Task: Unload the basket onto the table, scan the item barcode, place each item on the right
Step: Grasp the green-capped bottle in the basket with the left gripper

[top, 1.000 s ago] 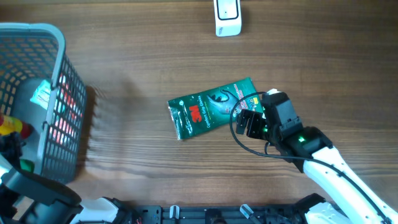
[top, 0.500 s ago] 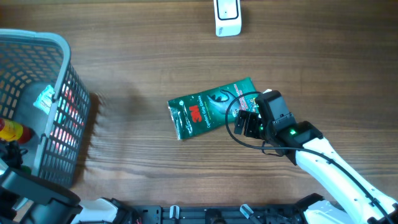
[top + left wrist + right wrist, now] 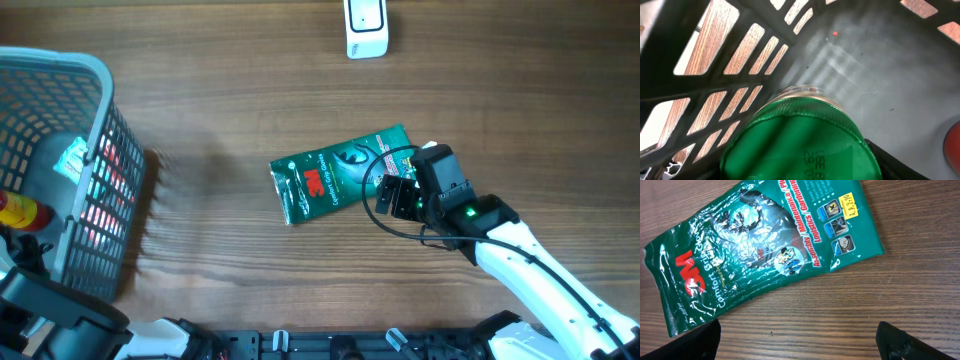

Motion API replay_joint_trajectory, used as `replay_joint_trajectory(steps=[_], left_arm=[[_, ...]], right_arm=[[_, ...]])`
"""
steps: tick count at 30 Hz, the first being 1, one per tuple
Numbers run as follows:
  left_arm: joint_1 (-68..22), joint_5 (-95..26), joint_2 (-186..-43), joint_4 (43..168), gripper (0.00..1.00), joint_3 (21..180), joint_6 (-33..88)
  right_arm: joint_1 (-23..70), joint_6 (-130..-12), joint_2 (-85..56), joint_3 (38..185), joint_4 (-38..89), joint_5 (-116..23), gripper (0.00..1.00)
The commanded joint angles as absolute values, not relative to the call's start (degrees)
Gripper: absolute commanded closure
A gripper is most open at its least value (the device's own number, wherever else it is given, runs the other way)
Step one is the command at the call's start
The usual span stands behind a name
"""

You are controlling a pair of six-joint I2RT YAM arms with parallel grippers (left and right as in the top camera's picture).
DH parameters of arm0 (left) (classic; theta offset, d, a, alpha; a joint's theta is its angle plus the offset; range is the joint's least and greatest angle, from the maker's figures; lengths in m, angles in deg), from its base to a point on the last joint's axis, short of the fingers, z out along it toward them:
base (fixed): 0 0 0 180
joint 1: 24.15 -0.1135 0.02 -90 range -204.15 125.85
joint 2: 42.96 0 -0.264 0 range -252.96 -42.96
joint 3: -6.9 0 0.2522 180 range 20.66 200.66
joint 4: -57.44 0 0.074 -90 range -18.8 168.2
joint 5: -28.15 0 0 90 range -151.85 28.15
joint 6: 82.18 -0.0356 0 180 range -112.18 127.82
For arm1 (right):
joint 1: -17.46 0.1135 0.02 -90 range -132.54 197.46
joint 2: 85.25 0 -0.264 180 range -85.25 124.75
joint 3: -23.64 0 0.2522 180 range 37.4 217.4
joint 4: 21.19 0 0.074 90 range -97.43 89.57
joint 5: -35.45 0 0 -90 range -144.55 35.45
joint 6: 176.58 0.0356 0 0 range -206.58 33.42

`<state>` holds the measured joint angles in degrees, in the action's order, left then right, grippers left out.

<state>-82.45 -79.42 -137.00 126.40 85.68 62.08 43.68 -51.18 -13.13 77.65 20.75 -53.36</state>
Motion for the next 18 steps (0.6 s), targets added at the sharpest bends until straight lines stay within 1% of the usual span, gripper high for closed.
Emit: replay_joint_trajectory(steps=[1, 4, 10, 15, 18], left_arm=[[-82.91, -77.38, -136.69, 126.45, 0.35, 85.09, 62.26], [-82.89, -74.48, -135.99, 126.56, 0.38, 85.94, 60.33], [-81.23, -72.84, -131.29, 129.4, 0.37, 90.75, 57.49], [-75.88, -72.68, -124.26, 130.97, 0.35, 96.26, 57.47], [-71.88, -70.15, -120.08, 130.6, 0.35, 99.58, 55.99]], right_arm=[[43.96, -52.1, -12.59, 78.19, 20.29, -54.58, 0.0], [43.96, -52.1, -12.59, 78.19, 20.36, -54.58, 0.0], [43.96, -52.1, -12.59, 78.19, 20.23, -54.58, 0.0], [43.96, -52.1, -12.59, 78.19, 20.25, -54.56, 0.0], [43.96, -52.1, -12.59, 78.19, 20.25, -54.56, 0.0]])
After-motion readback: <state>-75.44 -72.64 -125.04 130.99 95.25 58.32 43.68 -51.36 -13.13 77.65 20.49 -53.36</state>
